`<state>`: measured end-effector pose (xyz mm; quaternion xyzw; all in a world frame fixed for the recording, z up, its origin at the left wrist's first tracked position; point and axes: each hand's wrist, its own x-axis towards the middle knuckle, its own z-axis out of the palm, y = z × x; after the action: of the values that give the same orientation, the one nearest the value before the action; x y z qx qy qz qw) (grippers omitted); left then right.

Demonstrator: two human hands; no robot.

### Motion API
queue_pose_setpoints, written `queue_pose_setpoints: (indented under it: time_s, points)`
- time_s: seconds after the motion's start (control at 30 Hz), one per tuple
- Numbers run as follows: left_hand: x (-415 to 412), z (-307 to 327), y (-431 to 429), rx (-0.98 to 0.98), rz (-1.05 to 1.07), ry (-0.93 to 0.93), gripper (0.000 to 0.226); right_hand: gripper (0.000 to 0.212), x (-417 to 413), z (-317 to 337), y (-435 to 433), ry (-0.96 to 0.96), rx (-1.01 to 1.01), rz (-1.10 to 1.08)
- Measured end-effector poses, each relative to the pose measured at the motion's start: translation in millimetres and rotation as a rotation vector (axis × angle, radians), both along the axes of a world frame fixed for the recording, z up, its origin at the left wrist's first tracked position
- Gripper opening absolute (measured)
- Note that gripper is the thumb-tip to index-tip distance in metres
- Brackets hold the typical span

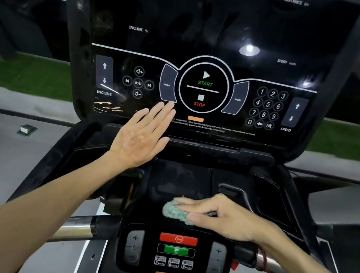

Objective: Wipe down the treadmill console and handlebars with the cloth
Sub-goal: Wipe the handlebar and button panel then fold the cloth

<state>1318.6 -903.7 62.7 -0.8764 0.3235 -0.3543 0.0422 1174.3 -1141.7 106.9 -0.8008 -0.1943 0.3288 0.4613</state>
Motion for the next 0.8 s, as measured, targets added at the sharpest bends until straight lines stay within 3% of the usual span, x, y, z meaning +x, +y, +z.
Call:
queue_pose_setpoints:
  time_s: [0.13, 0.27, 0.53, 0.8]
  points:
    - [-1.9, 2.2, -0.5, -0.012, 0.011, 0.017, 0.057, 0.034, -17.4, -2.6, -41.2, 0.049, 0.025, -0.106]
    - [-3.4, 3.9, -1.1, -0.003, 0.018, 0.030, 0.056, 0.033, -13.2, -3.2, -27.4, 0.031, 0.053, -0.112]
    - [-3.6, 4.2, -0.6, 0.008, 0.015, 0.050, 0.057, 0.031, 24.1, -5.5, 66.9, -0.127, -0.015, 0.167]
    - [-3.5, 4.5, -1.0, 0.010, 0.028, 0.029, 0.057, 0.032, -12.7, -9.9, -34.4, 0.045, 0.095, -0.127]
